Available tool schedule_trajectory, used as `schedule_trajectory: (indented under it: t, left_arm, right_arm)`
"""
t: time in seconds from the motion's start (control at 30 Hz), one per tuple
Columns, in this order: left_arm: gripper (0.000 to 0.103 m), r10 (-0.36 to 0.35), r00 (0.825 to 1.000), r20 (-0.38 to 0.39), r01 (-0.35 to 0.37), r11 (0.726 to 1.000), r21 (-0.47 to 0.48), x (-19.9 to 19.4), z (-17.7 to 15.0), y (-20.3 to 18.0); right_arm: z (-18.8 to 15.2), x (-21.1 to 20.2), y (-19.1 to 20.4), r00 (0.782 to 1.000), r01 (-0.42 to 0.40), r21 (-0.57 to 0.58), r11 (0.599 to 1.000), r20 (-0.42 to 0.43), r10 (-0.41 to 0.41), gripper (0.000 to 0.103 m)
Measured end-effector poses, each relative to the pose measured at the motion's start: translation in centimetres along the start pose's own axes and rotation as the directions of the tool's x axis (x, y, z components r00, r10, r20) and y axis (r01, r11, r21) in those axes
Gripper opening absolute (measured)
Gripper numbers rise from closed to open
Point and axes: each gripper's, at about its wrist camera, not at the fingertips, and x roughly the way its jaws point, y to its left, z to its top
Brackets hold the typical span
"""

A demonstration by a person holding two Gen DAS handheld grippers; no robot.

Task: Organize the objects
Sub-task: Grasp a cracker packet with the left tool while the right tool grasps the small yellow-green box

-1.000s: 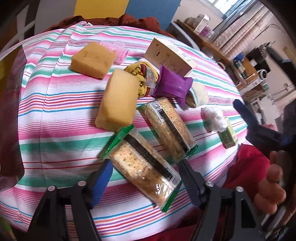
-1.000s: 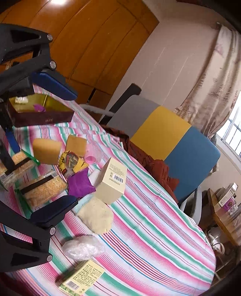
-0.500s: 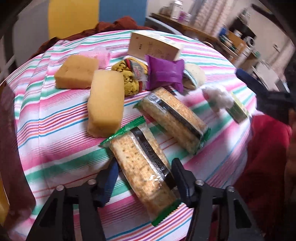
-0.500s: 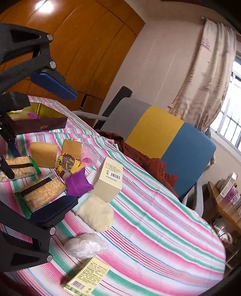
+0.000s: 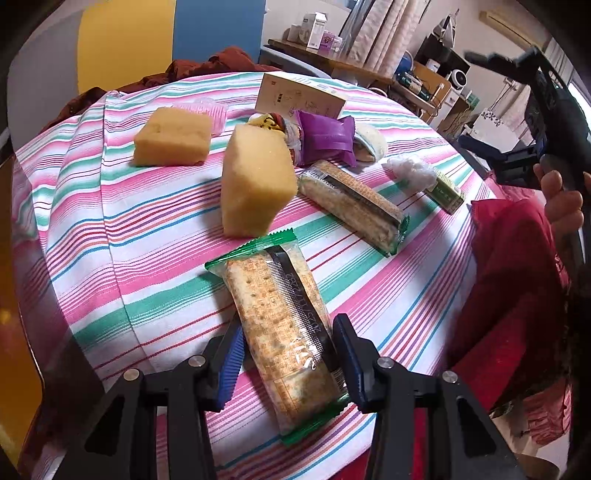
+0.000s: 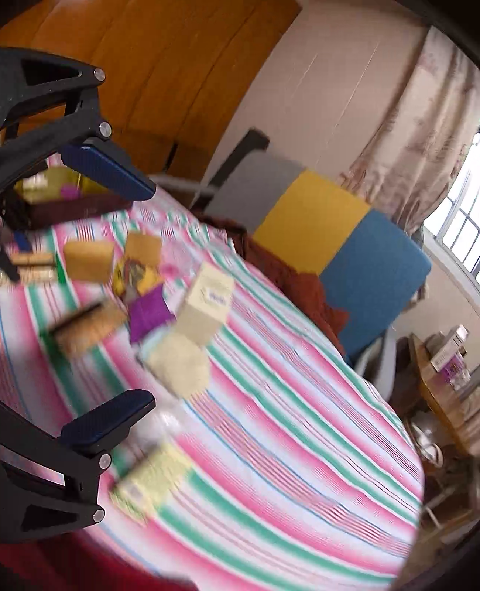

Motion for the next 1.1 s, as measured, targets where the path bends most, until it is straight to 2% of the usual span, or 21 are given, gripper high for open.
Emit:
schedule_trajectory:
  t: [0.03,0.1,0.17,0.2,0.23,0.27,0.3,0.33,0.37,0.4,0.57,0.67,0.7,0.77,0.87,1.0,1.03,1.07,1.1]
  left_arm:
    - [0.047,-0.009,1.0,0.005,0.009,1.0,-0.011,0.0,0.0,0.2]
    - [0.047,-0.017,1.0,0.014,0.017,1.0,-0.014,-0.1,-0.2,0.3]
    - [0.047,-0.026,0.999,0.022,0.026,1.0,-0.015,-0.2,-0.3,0.4]
    - [0.047,-0.03,0.999,0.025,0.031,0.999,-0.017,-0.1,-0.3,0.4]
    - [0.047,-0.033,0.999,0.027,0.034,0.999,-0.018,0.1,-0.3,0.4]
    - [0.047,-0.038,0.999,0.029,0.039,0.999,-0.021,0.1,-0.3,0.4]
    - [0.047,-0.044,0.999,0.031,0.044,0.999,-0.025,0.1,-0.2,0.5]
    - [0.047,-0.046,0.998,0.032,0.047,0.999,-0.027,0.1,-0.3,0.5]
    - [0.047,-0.048,0.998,0.033,0.049,0.998,-0.027,0.1,-0.3,0.5]
    - [0.047,-0.049,0.998,0.034,0.05,0.998,-0.028,0.1,-0.3,0.6]
    - [0.047,-0.05,0.998,0.036,0.05,0.998,-0.023,0.0,-0.3,0.6]
    - [0.047,-0.046,0.998,0.038,0.047,0.999,-0.017,0.0,-0.4,0.6]
    - [0.046,-0.042,0.998,0.039,0.042,0.999,-0.011,0.0,-0.4,0.5]
    - [0.046,-0.037,0.998,0.045,0.037,0.999,-0.001,0.0,-0.5,0.4]
    - [0.044,-0.034,0.998,0.059,0.034,0.999,0.0,-0.2,-0.6,0.4]
    - [0.041,-0.061,0.996,0.072,0.062,0.998,-0.009,-0.8,-0.7,0.5]
    - [0.041,-0.062,0.995,0.081,0.063,0.998,-0.005,-1.1,-0.8,0.4]
    - [0.041,-0.067,0.993,0.096,0.067,0.998,0.003,-1.5,-0.7,0.2]
    - [0.04,-0.079,0.99,0.119,0.079,0.997,0.008,-2.3,-0.6,0.0]
  right_arm:
    - [0.3,-0.3,-0.1,1.0,0.031,-0.012,0.999,0.0,-0.031,0.103]
    - [1.4,-0.6,-0.3,0.987,0.154,-0.059,0.986,-0.031,-0.156,0.101]
    - [2.1,0.2,-0.5,0.957,0.26,-0.122,0.958,-0.096,-0.272,0.096]
    - [2.3,1.0,-0.7,0.918,0.342,-0.18,0.922,-0.145,-0.369,0.09]
    - [2.4,1.5,-0.9,0.892,0.38,-0.22,0.899,-0.172,-0.419,0.085]
    - [2.3,2.4,-1.2,0.847,0.422,-0.286,0.86,-0.213,-0.487,0.074]
    - [2.2,3.0,-1.4,0.817,0.443,-0.329,0.834,-0.236,-0.526,0.065]
    - [2.0,3.6,-1.5,0.791,0.456,-0.364,0.812,-0.253,-0.558,0.063]
    - [1.7,4.4,-1.8,0.75,0.466,-0.416,0.781,-0.281,-0.598,0.062]
    - [1.5,4.9,-2.0,0.729,0.47,-0.444,0.763,-0.293,-0.619,0.062]
    - [1.2,7.2,-3.0,0.66,0.488,-0.511,0.708,-0.316,-0.682,0.058]
    - [0.9,8.1,-4.0,0.626,0.496,-0.525,0.692,-0.336,-0.704,0.041]
    - [0.8,8.3,-4.4,0.621,0.494,-0.524,0.693,-0.346,-0.704,0.032]
    - [0.9,8.0,-4.4,0.633,0.486,-0.522,0.7,-0.342,-0.694,0.03]
    - [1.0,6.8,-4.4,0.642,0.515,-0.514,0.687,-0.3,-0.706,0.03]
    - [1.4,3.8,-4.1,0.687,0.541,-0.467,0.699,-0.235,-0.688,0.03]
    - [1.5,2.6,-3.5,0.712,0.534,-0.456,0.712,-0.212,-0.669,0.03]
    - [1.5,2.0,-3.1,0.725,0.53,-0.453,0.717,-0.198,-0.66,0.03]
    - [1.5,1.0,-2.0,0.752,0.513,-0.456,0.727,-0.171,-0.637,0.03]
